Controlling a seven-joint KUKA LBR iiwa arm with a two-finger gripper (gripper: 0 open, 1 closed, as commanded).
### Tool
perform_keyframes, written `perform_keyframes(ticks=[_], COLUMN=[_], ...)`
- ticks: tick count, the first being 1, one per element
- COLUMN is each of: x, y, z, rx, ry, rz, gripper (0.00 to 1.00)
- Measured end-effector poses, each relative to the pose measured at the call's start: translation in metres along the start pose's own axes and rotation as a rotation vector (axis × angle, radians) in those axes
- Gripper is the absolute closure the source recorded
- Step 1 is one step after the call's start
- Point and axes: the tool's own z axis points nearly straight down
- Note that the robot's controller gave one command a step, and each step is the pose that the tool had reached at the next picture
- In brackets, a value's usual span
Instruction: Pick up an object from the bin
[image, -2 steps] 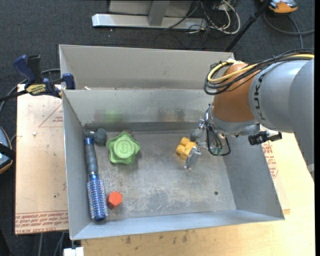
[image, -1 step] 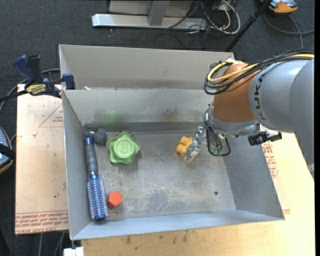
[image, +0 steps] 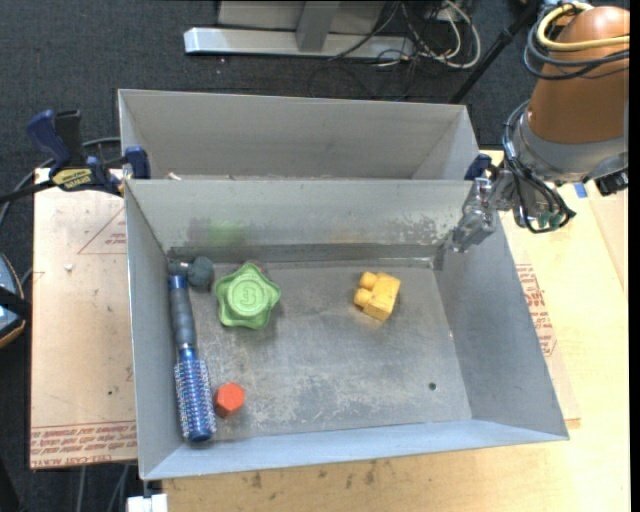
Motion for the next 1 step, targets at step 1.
perform_keyframes(ticks=[1], x=[0.016], y=[0.0106], z=[0.1406], rx=[-0.002], ry=[0.02], rz=[0.178], gripper=[1.0])
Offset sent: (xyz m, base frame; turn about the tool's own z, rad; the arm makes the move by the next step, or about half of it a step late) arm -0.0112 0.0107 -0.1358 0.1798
